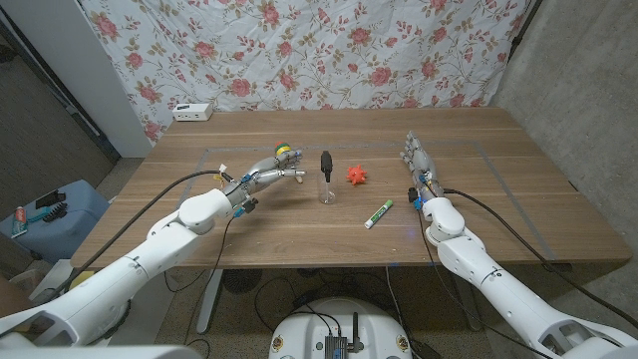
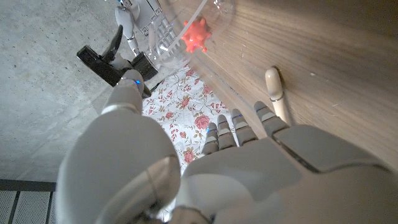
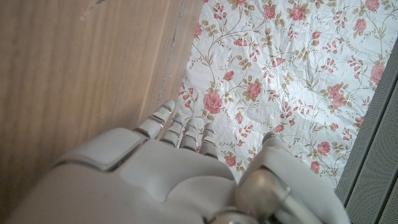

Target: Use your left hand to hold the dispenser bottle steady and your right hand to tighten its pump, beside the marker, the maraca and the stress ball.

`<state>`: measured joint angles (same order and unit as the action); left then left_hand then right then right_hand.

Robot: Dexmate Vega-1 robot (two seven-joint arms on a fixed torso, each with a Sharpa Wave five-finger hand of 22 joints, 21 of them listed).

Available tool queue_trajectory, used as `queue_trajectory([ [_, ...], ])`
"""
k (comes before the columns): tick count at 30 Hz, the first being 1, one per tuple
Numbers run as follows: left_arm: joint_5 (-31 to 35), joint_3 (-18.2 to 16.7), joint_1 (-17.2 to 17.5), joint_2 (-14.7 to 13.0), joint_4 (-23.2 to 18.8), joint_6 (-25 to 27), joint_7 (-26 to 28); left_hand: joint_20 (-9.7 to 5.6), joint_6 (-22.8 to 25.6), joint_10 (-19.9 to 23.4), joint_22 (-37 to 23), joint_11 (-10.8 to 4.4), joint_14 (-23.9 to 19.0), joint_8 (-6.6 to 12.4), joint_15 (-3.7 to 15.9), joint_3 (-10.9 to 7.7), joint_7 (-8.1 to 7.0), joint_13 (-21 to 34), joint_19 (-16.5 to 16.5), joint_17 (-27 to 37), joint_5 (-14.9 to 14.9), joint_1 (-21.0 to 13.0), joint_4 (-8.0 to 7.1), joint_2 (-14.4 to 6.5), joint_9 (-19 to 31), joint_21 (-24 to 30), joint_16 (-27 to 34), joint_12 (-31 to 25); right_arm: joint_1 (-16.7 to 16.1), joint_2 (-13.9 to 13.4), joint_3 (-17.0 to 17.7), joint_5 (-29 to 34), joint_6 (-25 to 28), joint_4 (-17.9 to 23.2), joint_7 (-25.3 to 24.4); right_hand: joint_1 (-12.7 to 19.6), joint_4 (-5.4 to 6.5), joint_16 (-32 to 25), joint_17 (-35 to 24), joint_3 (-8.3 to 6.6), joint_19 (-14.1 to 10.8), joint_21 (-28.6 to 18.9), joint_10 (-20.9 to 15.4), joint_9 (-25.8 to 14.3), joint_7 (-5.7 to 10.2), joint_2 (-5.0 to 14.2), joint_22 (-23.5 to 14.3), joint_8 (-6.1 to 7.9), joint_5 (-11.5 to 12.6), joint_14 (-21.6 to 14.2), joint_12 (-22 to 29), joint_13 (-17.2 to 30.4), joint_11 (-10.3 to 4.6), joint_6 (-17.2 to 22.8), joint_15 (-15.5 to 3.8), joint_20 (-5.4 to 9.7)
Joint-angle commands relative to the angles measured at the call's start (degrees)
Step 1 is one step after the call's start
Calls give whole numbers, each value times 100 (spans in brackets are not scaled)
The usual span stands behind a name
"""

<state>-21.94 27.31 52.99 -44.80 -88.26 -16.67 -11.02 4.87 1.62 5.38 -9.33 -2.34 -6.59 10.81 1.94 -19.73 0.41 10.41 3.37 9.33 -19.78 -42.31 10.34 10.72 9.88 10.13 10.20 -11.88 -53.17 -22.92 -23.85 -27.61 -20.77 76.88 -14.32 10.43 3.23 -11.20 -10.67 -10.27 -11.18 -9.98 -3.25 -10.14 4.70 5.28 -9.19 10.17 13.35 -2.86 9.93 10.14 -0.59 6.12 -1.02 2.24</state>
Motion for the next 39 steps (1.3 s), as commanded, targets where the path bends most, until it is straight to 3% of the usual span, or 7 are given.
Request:
queue_trajectory([
  [1, 235, 84, -17, -47, 2, -101, 7, -54, 63, 114, -15, -8, -92, 40, 98, 70, -71, -8, 27, 15, -76, -148, -3, 19, 16, 23, 39, -28, -73, 27, -19, 70, 61, 113, -165, -5, -18, 6, -8, -4, 40, -25, 24, -10, -10, -25, -27, 6, 29, 8, 37, 9, -25, -22, 29, 300],
  [18, 679, 317, -170, 148, 204, -311, 75, -239, 184, 283, -13, -101, -249, 48, 238, 297, -168, -12, -28, 11, -223, -467, -16, 12, 16, 8, 37, -32, -314, -4, 27, 139, 12, 354, -352, -27, -12, 18, -10, -1, 86, -27, 18, -9, -3, -11, -28, 20, 33, 41, 53, 9, -5, -33, 30, 287],
  [39, 1055, 541, -367, 302, 361, -333, 115, -405, 366, 496, -11, -205, -463, 62, 412, 526, -293, -14, -25, 8, -389, -899, -29, -26, 19, 19, 49, -38, -431, 30, 68, 165, -134, 351, -399, -48, -9, 17, -11, 5, 109, -36, 17, -8, -15, -5, -28, 29, 36, 48, 60, 8, 2, -41, 29, 284],
])
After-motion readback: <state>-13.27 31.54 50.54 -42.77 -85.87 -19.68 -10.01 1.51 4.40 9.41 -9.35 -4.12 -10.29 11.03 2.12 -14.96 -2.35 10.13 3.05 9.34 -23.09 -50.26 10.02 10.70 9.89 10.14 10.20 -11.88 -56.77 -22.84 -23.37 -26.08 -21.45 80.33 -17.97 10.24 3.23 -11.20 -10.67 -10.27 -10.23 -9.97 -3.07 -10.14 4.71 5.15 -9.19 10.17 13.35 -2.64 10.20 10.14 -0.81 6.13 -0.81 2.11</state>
